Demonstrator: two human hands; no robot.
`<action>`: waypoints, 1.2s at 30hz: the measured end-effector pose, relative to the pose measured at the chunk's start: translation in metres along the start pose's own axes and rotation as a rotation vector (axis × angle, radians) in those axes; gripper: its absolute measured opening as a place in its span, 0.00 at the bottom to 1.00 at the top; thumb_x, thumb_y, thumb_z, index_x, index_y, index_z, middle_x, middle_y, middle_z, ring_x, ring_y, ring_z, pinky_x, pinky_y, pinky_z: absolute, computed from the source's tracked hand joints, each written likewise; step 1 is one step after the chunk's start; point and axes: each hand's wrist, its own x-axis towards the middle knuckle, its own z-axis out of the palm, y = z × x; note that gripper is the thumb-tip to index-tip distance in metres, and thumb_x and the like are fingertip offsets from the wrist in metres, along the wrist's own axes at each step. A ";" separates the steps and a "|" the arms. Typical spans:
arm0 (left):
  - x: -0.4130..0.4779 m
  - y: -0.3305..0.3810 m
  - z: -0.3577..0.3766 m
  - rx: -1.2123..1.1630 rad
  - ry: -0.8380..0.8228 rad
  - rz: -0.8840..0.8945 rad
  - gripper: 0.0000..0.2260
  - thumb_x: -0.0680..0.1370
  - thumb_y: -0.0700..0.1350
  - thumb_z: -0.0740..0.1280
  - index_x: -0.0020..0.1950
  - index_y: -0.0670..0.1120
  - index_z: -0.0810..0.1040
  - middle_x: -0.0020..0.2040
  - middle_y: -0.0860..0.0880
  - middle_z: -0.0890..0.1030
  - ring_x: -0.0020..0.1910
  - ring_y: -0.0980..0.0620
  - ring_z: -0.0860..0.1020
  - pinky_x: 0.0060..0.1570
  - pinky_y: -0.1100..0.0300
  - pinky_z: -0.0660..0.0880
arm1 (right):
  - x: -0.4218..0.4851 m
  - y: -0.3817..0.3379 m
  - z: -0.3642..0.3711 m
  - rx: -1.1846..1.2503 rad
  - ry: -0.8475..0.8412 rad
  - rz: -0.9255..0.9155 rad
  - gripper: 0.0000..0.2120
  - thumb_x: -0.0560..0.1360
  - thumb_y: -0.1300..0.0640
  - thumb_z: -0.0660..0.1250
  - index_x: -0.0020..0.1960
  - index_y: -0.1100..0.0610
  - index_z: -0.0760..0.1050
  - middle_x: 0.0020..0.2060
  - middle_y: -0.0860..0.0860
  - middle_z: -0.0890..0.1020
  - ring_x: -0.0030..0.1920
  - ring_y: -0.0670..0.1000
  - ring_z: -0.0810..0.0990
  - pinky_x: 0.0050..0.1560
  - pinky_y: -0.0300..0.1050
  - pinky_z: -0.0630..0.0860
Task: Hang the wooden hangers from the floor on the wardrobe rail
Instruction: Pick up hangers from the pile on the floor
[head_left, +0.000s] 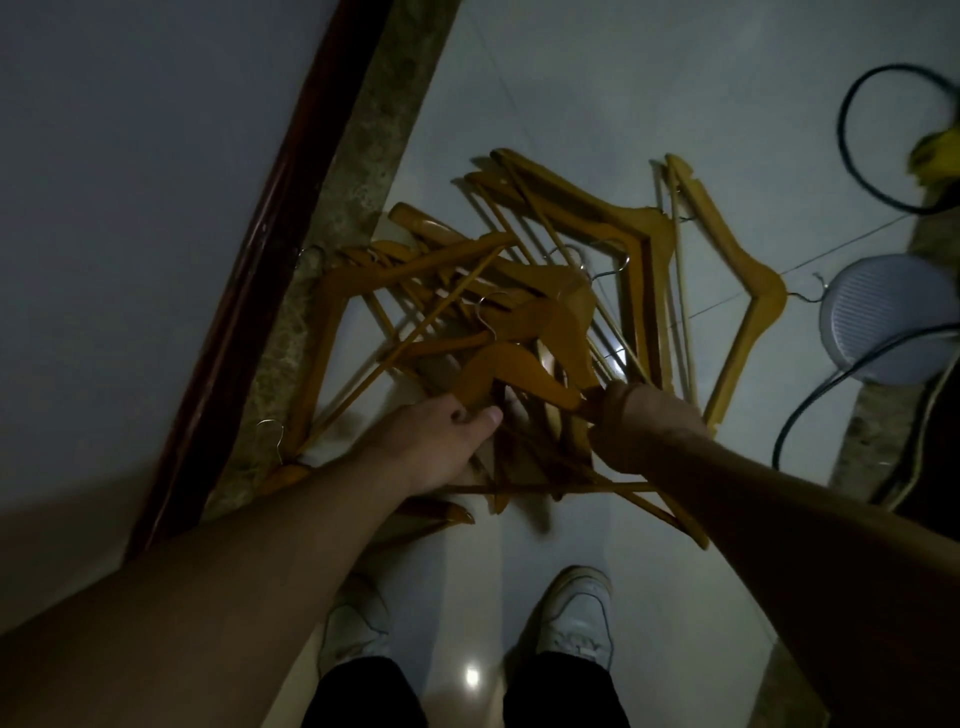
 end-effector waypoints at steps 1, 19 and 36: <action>-0.007 0.005 -0.003 0.009 0.002 0.006 0.28 0.76 0.70 0.54 0.69 0.55 0.71 0.65 0.50 0.75 0.60 0.48 0.73 0.55 0.49 0.72 | -0.009 0.004 -0.004 -0.015 0.019 0.000 0.08 0.77 0.52 0.68 0.47 0.51 0.69 0.36 0.50 0.76 0.34 0.48 0.76 0.32 0.43 0.73; -0.171 0.110 -0.076 0.181 0.107 0.144 0.27 0.76 0.68 0.59 0.69 0.54 0.72 0.64 0.49 0.77 0.61 0.48 0.75 0.57 0.50 0.73 | -0.195 0.058 -0.130 -0.002 0.243 0.040 0.10 0.80 0.45 0.61 0.51 0.50 0.66 0.36 0.49 0.74 0.32 0.47 0.75 0.26 0.40 0.64; -0.406 0.286 -0.201 -0.388 0.180 0.432 0.53 0.61 0.78 0.65 0.79 0.53 0.55 0.73 0.45 0.70 0.68 0.40 0.72 0.66 0.38 0.69 | -0.429 0.070 -0.374 0.220 0.670 -0.140 0.08 0.77 0.46 0.62 0.55 0.47 0.69 0.36 0.46 0.77 0.34 0.48 0.77 0.32 0.44 0.74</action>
